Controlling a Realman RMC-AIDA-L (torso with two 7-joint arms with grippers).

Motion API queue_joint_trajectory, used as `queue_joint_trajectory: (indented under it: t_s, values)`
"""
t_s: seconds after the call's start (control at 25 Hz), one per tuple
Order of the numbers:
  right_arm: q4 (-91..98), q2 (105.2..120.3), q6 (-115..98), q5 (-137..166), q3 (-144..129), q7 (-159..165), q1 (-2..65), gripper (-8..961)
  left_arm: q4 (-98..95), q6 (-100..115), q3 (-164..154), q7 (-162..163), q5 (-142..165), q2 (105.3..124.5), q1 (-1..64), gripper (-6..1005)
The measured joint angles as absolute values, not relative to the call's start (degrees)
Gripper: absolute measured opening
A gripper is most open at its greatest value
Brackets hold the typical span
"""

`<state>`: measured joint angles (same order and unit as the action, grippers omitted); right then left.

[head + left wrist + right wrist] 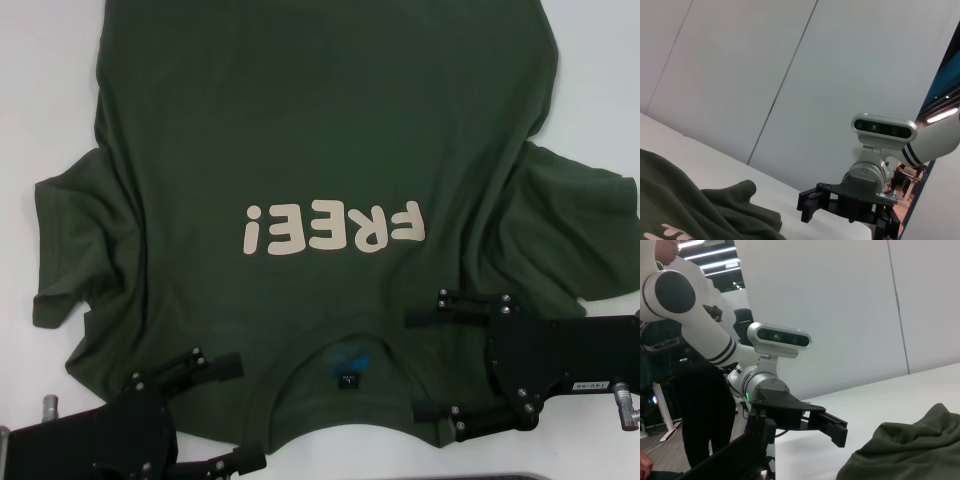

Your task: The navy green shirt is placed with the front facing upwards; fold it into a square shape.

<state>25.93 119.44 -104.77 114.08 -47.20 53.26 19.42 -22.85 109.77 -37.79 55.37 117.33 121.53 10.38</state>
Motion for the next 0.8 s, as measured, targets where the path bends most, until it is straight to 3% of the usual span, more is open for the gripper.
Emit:
queue_joint_trajectory:
  t_s: [0.8]
  values:
    - [25.93, 119.44, -104.65, 114.08, -46.97, 53.26, 19.43, 924, -22.96, 109.77, -37.76, 56.42, 116.97, 121.36, 10.68, 934]
